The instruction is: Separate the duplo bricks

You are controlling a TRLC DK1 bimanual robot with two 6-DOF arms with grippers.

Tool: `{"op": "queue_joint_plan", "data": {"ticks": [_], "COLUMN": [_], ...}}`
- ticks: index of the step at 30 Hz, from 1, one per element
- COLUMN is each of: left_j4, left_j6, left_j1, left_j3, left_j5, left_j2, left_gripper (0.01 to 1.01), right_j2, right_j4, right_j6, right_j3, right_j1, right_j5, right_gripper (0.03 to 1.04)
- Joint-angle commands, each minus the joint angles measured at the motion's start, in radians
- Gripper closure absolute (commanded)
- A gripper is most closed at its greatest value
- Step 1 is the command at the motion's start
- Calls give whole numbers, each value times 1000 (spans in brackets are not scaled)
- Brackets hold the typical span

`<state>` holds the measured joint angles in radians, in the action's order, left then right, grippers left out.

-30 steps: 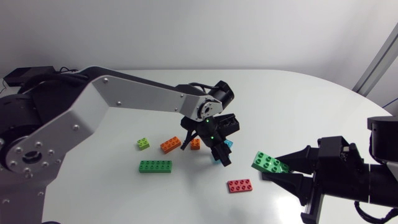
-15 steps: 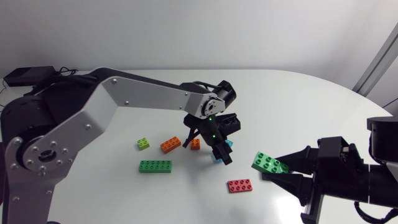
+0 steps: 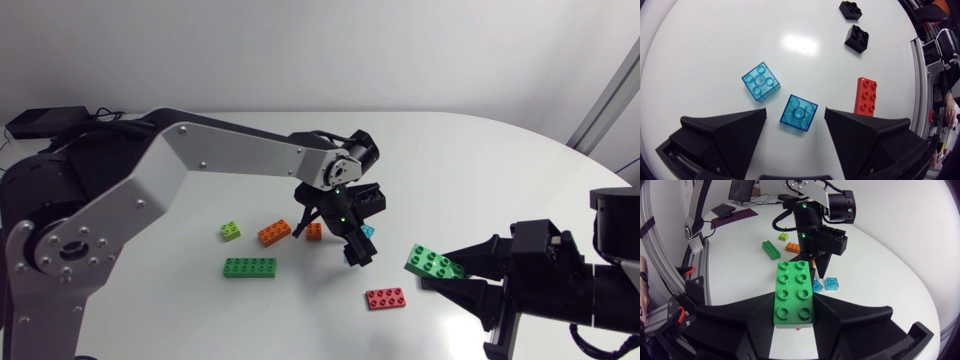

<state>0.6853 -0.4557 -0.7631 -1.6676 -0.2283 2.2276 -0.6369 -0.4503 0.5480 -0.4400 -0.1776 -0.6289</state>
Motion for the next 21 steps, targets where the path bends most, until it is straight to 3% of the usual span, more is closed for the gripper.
{"op": "queue_joint_plan", "data": {"ticks": [1, 5, 12, 21], "left_j4": [-23, -99, -250, -398], "left_j6": [-11, 15, 65, 75], "left_j1": [1, 10, 74, 119], "left_j3": [65, 177, 410, 707], "left_j5": [3, 15, 40, 92], "left_j2": [-74, -207, -474, -770], "left_gripper": [56, 51, 49, 49], "right_j2": [-12, -44, -121, -389], "right_j4": [-10, -4, 38, 137], "right_j6": [24, 23, -11, -36], "right_j3": [14, -6, -48, -149], "right_j1": [-8, -25, -143, -333], "right_j5": [-9, -6, 51, 153], "right_gripper": [766, 766, 766, 766]}}
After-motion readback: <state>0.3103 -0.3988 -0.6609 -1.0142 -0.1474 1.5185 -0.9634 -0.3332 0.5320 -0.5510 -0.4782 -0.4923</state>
